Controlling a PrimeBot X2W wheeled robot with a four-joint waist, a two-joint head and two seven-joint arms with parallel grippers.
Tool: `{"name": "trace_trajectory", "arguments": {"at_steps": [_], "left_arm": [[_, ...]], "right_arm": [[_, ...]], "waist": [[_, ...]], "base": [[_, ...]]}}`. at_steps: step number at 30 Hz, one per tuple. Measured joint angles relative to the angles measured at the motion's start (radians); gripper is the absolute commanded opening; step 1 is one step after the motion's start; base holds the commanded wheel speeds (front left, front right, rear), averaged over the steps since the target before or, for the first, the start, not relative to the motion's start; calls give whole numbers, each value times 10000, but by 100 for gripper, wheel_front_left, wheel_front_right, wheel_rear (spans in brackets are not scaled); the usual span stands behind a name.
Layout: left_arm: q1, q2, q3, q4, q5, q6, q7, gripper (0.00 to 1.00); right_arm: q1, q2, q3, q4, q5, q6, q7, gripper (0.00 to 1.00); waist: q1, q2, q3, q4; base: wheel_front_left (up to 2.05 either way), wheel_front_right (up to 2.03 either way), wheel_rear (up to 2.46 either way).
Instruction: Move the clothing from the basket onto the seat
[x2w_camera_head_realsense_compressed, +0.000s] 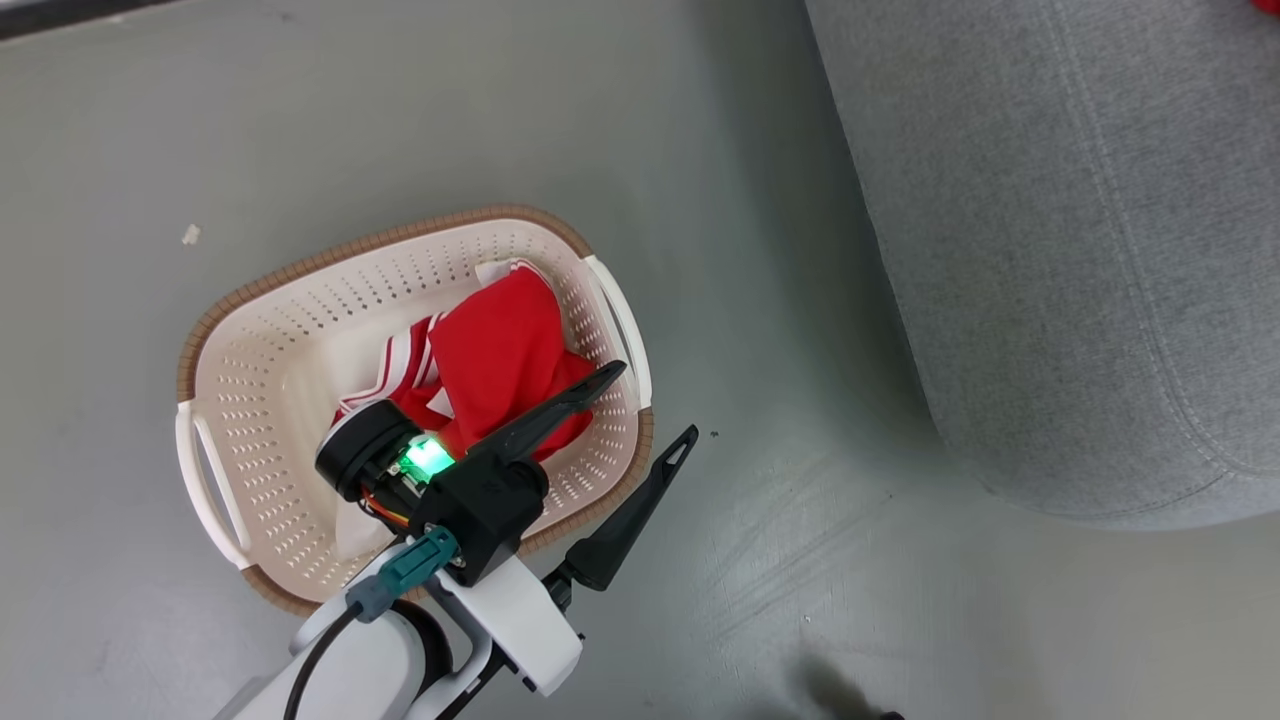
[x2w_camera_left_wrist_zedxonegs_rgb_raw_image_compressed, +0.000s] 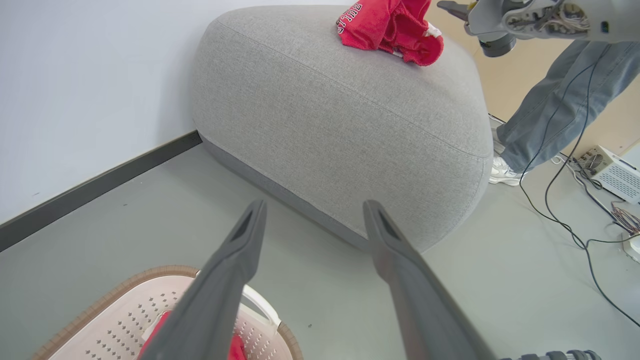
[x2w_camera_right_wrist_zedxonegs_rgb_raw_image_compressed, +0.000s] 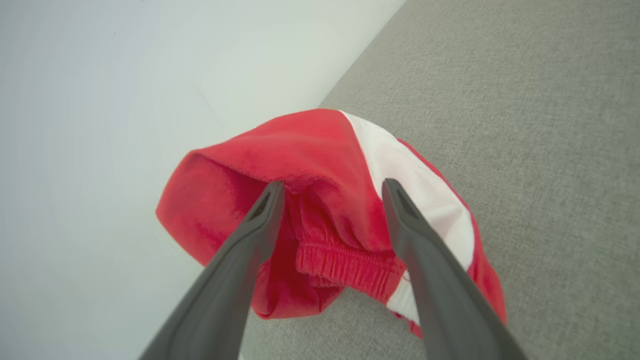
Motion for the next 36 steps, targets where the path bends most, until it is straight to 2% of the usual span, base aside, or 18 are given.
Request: {"name": "trace_trajectory", "arguments": {"at_steps": [7,14,22,30,36], "left_arm": [[12,-201,98,405,-98,4,-414,100],[372,-345,295,886,-265,153,-949,100],[720,-587,393,1175,-288,351,-1419,100],[1015,-648,577,1499,-290,583,-1850,100],[1218,-627,1034,1918,-288,934,-2203,100]], "right_arm": [[644,27,965,-986,-128,0,-186,100],[1274,100,2711,-2518,-782,2,-454,100],[1907,123,4266,-3607,-1559,0,-692,100],[2469,144,5344,-4178,-2347,2,-780,100],[3161,148,6107,-4399,-3047,2,-788,100]], "waist": [[0,0,-581,29],[0,0,-1432,186],[0,0,-2188,446],[0,0,-2806,783],[0,0,-3284,1157]], "base": [[0,0,0],[0,0,0],[0,0,0],[0,0,0],[0,0,0]]}}
